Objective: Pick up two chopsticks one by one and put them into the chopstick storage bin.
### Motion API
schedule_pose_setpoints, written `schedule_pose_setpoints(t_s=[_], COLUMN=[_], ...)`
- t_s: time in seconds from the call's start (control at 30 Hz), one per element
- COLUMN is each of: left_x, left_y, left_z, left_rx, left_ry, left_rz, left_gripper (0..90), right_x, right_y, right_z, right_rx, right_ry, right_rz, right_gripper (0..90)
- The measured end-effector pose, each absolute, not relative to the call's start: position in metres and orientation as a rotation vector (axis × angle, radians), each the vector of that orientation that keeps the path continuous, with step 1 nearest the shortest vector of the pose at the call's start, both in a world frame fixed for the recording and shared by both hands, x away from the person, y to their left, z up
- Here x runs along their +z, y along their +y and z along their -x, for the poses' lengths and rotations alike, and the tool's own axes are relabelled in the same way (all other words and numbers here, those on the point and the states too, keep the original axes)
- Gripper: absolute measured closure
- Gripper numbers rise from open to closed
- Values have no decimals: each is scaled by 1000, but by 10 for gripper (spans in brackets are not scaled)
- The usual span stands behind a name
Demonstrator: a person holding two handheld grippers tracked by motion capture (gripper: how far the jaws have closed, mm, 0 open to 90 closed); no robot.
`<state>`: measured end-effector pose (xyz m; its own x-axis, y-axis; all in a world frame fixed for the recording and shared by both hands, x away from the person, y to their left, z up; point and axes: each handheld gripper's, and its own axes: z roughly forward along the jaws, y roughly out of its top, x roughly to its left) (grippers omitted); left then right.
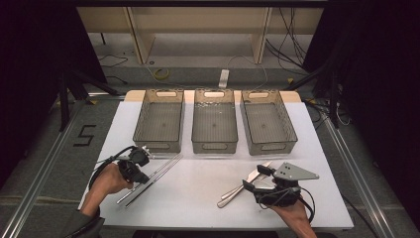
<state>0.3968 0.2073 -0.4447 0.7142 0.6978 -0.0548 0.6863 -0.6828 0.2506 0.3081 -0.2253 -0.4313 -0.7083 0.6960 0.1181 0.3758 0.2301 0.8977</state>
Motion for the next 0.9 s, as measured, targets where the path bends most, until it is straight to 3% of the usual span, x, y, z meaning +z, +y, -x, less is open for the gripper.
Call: schedule_pose_setpoints(t_s=[0.9], left_x=[-366], left_y=[221], left_z=[-403], left_rx=[174], left_ry=[1035], left_rz=[-2344], left_gripper=[850], right_x=[-432], right_y=[-228], right_z=[-309], right_rx=[1472], right_ry=[2194], right_rz=[-1022], right_gripper=[265])
